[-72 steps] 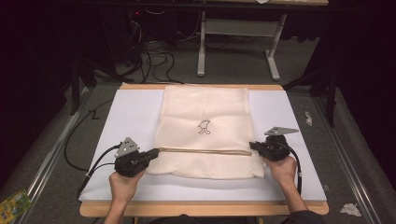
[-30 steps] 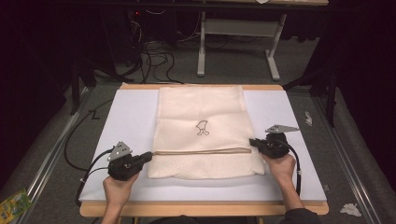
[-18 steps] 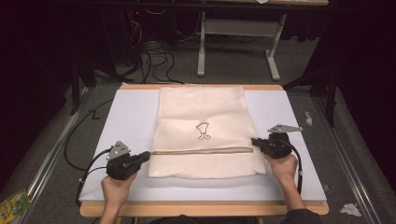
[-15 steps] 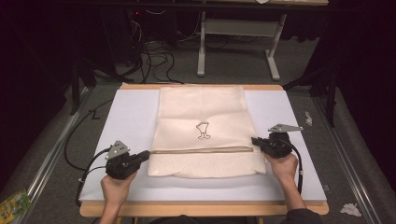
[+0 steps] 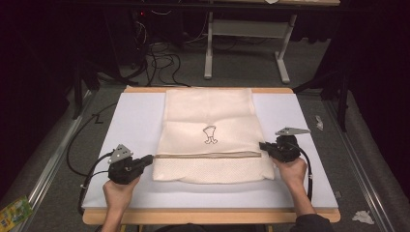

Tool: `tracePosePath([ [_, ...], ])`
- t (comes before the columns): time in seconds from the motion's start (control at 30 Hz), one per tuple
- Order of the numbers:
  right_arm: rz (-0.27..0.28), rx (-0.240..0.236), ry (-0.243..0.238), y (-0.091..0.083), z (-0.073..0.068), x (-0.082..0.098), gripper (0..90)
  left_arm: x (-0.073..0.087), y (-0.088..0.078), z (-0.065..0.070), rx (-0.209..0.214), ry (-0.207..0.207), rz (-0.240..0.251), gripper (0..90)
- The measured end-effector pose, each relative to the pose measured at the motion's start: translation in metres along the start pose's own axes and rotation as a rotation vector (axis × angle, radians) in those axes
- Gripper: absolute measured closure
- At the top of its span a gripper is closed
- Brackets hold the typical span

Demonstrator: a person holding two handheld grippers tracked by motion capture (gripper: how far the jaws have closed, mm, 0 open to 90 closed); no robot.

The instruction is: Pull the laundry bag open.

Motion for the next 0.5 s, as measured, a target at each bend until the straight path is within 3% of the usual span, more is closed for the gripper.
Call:
tracePosePath([
  [0.07,0.016,-0.027,0.044,0.001,-0.002,-0.002,88.3,-0.003,-0.003,-0.006,0.016,-0.052,0.023,87.2],
  [0.1,0.008,-0.027,0.036,0.004,-0.003,-0.002,88.3,-0.004,-0.003,-0.007,0.022,-0.069,0.027,87.2],
  [0.5,-0.03,0.003,0.034,0.009,0.002,0.008,88.1,0.009,0.01,-0.005,0.014,-0.041,-0.051,87.1],
])
Point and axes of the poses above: each handheld gripper's, and its own axes: y roughly forward along the jaws, x roughly out of its underside, z roughly to its right, the point moved 8 cm from there along y, roughly forward along the jaws, and after that the axes turned 11 degrees about z, right-handed, at the moved point
